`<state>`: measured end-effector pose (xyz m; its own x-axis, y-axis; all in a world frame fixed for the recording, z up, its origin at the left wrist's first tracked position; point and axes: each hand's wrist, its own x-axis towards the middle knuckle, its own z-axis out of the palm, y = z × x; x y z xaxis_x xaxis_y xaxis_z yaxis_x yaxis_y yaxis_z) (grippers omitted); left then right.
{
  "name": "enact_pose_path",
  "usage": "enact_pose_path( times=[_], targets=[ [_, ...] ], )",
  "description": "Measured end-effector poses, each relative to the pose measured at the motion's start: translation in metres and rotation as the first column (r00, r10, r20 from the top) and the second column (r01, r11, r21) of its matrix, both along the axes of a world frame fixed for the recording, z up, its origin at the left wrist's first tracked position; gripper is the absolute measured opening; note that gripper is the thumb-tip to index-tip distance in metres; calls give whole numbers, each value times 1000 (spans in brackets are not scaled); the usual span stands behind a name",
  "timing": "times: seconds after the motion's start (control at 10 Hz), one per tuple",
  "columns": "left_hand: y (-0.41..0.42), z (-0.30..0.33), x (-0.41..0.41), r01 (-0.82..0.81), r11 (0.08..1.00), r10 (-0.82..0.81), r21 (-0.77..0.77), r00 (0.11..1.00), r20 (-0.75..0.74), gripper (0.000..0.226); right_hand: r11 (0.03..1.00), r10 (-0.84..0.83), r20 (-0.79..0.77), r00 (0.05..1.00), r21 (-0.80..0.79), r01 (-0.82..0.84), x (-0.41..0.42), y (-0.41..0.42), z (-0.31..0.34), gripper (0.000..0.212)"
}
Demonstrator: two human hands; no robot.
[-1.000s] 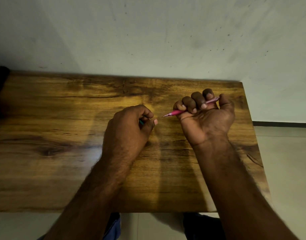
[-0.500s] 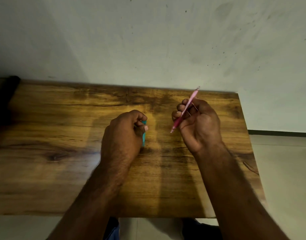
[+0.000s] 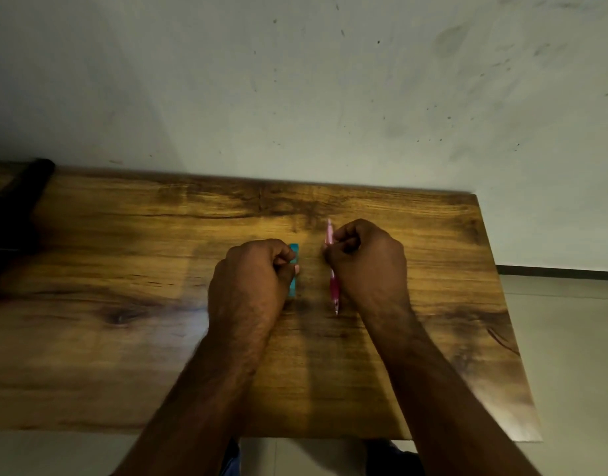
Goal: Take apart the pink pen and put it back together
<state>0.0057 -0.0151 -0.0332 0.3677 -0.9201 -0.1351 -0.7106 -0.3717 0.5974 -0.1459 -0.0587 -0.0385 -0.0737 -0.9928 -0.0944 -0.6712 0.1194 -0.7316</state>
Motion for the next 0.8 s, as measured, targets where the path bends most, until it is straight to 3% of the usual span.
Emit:
enact_pose_path(
  times=[0.4,0.7,0.8],
  targets=[
    [-4,-12,0,16,1000,-16,-3,998,64,20,995,57,-213,975,-70,-73,3,3,1,17],
    [-2,6,2,29,999,-28,-15,998,50,10,977,-46,-134,990,-210,17,-3,0,13,21],
    [1,24,1,64,989,-60,-129,998,34,15,962,-54,-81,995,-273,30,-6,5,30,28]
  ],
)
